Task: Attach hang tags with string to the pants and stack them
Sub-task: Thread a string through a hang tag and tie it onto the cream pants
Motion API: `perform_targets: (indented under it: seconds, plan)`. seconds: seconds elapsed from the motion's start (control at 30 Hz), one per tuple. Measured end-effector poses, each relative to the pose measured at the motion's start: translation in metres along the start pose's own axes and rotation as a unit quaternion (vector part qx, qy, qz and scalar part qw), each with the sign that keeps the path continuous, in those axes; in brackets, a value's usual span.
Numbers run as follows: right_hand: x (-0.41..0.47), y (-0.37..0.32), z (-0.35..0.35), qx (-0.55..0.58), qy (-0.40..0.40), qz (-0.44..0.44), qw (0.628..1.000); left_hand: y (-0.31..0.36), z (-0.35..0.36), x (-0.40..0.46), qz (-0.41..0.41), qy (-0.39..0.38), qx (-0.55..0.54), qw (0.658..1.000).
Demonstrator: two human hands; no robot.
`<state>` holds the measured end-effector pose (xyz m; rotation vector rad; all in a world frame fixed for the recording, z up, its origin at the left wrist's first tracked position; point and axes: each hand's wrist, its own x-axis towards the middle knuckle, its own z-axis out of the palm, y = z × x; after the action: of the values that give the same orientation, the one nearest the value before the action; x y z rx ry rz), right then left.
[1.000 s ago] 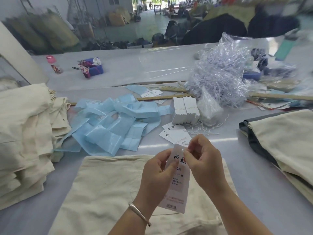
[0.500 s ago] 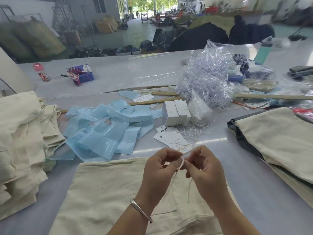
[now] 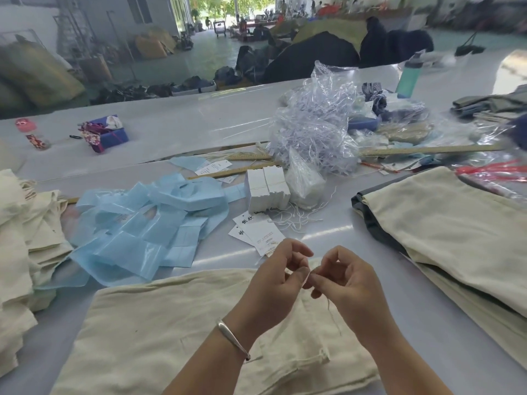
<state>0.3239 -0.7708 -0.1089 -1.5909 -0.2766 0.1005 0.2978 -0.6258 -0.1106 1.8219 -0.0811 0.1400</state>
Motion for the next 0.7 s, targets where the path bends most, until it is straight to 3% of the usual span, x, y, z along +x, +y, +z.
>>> perform_targets:
  seconds: [0.1,0.17,0.23,0.37,0.43,0.5,0.57,0.63,0.7]
  plan:
    - [0.005,0.003,-0.01,-0.16,0.095,-0.042,0.982,-0.005,0.012,0.004,-0.007,0.05,0.055,0.997]
    - [0.009,0.0,-0.017,-0.164,0.101,-0.06,0.979,-0.005,0.018,0.007,-0.008,0.082,0.066,0.994]
    - [0.015,-0.003,-0.02,-0.136,0.052,-0.038,0.989,-0.004,0.022,0.009,-0.004,0.102,0.06,0.993]
    - [0.024,0.0,-0.021,0.018,-0.083,0.12,0.989,-0.001,0.024,0.013,0.011,0.144,0.015,0.989]
    - [0.026,0.006,-0.024,0.04,-0.093,0.146,0.984,-0.005,0.026,0.014,0.006,0.149,0.0,0.989]
    - [0.029,0.011,-0.03,0.007,-0.052,0.127,0.991,-0.014,0.028,0.016,-0.026,0.147,-0.012,0.989]
    - [0.038,0.013,-0.039,-0.128,0.033,0.057,0.99,-0.031,0.029,0.018,-0.077,0.16,-0.001,0.984]
    - [0.048,0.008,-0.049,-0.262,0.122,-0.026,0.957,-0.051,0.025,0.02,-0.122,0.191,0.052,0.972]
    - [0.058,-0.002,-0.055,-0.306,0.18,-0.123,0.927,-0.07,0.018,0.02,-0.147,0.213,0.121,0.958]
